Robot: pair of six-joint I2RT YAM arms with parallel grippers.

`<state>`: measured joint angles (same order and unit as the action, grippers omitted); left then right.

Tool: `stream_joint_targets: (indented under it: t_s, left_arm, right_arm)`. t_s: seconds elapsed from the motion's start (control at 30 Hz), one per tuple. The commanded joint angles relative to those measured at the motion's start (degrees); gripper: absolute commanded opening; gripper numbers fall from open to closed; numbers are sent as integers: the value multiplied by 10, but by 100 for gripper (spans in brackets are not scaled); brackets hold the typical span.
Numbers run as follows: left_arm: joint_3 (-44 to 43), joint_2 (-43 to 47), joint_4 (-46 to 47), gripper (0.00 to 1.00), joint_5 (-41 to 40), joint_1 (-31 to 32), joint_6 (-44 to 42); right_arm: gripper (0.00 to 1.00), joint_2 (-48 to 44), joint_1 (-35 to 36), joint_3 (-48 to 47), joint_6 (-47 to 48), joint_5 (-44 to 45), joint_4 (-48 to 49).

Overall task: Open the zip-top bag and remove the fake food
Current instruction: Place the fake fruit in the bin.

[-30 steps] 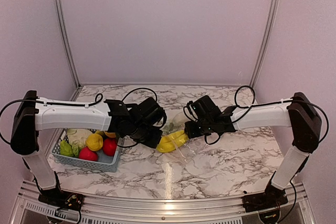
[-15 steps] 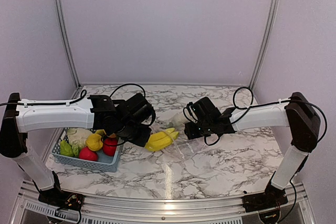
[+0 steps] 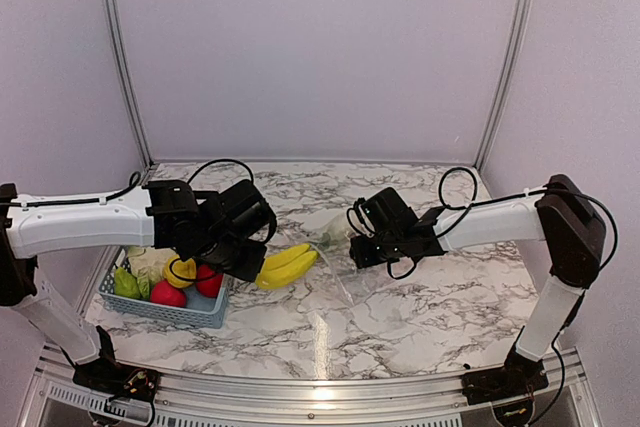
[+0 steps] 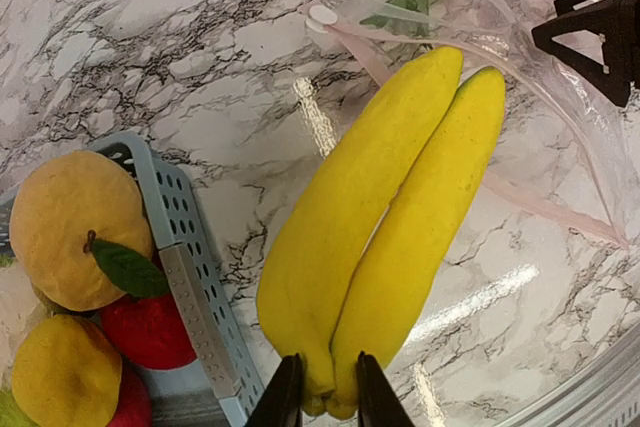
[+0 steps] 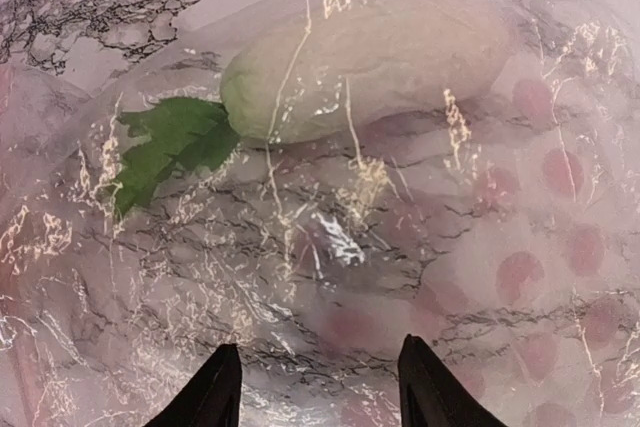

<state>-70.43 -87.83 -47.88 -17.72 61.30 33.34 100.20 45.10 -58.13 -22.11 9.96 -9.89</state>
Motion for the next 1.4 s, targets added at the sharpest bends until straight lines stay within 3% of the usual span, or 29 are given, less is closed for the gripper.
stream_joint_targets:
  t_s: [0.0,0.93,1.37]
  left_arm:
    - [9,39,-37,17,-25,3,26]
    - [61,255,-158,19,-146,1,242]
    - [119,351,-251,20,-189,-9,409]
  right_arm:
    - [52,13,-4,-8,2,-6,6]
    - [51,30,-4,-25,18,-27,8]
    - [51,35,-4,-28,25,-50,14]
